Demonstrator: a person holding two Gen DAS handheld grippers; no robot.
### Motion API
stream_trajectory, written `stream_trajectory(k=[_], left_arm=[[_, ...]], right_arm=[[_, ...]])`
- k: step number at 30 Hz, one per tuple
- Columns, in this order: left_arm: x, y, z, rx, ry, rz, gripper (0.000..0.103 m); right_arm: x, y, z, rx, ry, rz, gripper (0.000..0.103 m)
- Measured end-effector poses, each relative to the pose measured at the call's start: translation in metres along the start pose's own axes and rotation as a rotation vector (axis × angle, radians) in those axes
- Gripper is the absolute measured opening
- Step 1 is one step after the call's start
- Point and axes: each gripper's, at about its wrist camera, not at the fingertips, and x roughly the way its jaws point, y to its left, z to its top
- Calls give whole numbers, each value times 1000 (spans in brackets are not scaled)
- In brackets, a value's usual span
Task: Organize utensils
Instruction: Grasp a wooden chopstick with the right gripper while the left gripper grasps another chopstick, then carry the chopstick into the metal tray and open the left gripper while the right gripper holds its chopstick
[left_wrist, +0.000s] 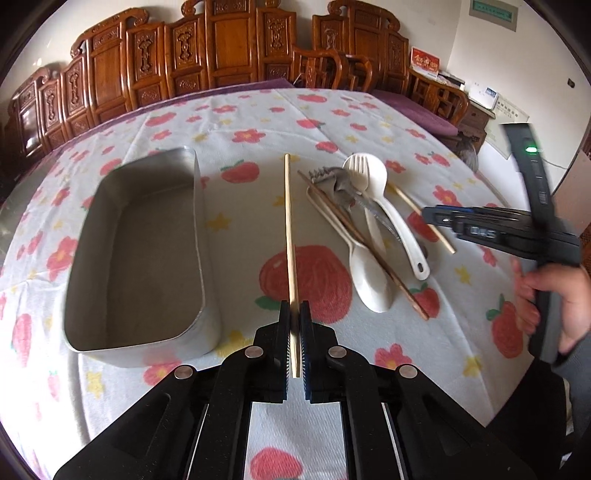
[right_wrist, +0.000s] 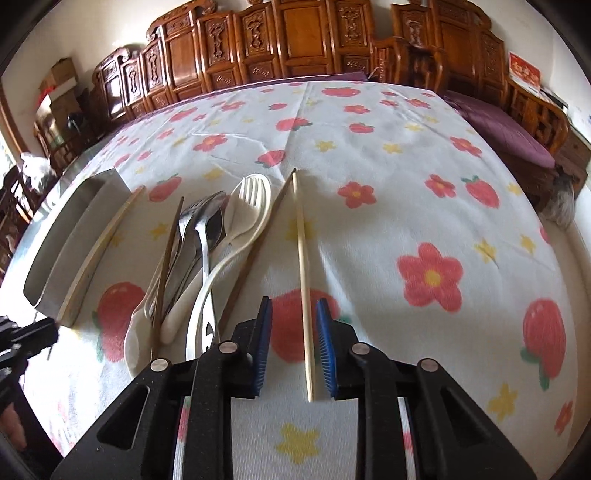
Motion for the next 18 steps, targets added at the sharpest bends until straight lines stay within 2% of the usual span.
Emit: stream_trajectory(k=[6, 12, 18], left_arm=[[-23, -3, 5, 8, -35, 0, 4], [-40, -4, 10, 8, -60, -7, 4], [-53, 1, 10, 14, -69, -3, 4]], right_arm=[[17, 4, 7, -69, 63, -56, 16], [15, 4, 2, -114, 67, -86, 6], [8, 1, -5, -120, 108, -86, 6]])
